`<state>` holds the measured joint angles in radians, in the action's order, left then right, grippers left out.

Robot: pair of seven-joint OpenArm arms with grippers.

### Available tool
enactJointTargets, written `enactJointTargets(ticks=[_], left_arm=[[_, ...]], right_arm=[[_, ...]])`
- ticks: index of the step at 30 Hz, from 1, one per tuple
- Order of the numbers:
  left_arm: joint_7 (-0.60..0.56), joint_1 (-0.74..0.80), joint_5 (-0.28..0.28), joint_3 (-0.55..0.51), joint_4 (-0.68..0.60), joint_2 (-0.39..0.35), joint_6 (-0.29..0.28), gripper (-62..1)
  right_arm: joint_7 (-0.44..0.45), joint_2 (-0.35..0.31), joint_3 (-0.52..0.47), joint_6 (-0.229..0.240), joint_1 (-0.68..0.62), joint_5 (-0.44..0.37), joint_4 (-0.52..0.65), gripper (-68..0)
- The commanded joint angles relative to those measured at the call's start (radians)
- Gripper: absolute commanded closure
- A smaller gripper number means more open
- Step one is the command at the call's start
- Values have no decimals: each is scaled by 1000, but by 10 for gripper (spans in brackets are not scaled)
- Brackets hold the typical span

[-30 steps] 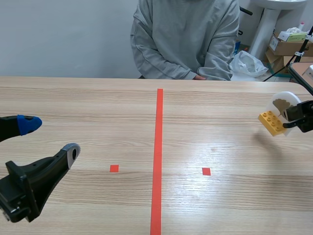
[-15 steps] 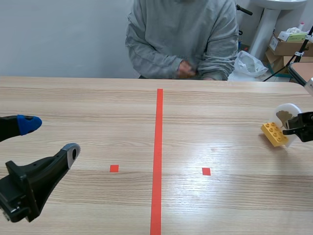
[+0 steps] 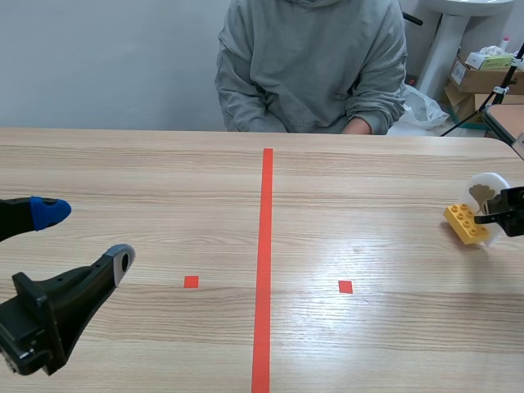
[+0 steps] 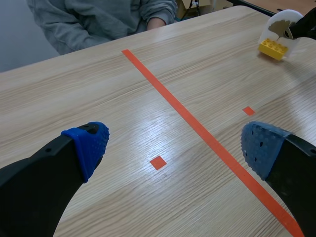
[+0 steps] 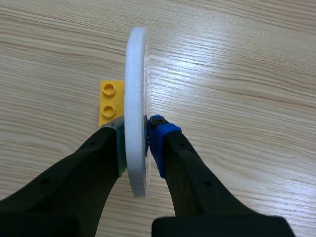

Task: Do the leaf sorting experiment

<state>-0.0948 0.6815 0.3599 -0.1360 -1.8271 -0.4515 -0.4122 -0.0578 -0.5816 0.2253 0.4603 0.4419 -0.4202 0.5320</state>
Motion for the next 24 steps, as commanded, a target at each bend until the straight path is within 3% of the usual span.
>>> enactJointTargets(ticks=[1,3,9,15,21,24], left_arm=[[-16,-3,11,-1,-10,8,-2,-572],[-16,-3,11,-1,-10,8,-2,-572],[-16,-3,11,-1,-10,8,-2,-572],[-16,-3,11,-1,-10,8,-2,-572],[-16,-3,11,-1,-10,8,-2,-572],[-11,-3,11,-1,-10,8,-2,-572]], right_arm=[[11,-16,0,-2,20,-10,16,-71],[11,-16,0,-5,20,-2,16,-93],[8,-11,0,-10,13,9,16,-288],[16,1,0,-16,-10,8,16,-402],[15,3,0,-15,-13,8,17,-679],[14,-3,-1,0,-13,8,20,-679]])
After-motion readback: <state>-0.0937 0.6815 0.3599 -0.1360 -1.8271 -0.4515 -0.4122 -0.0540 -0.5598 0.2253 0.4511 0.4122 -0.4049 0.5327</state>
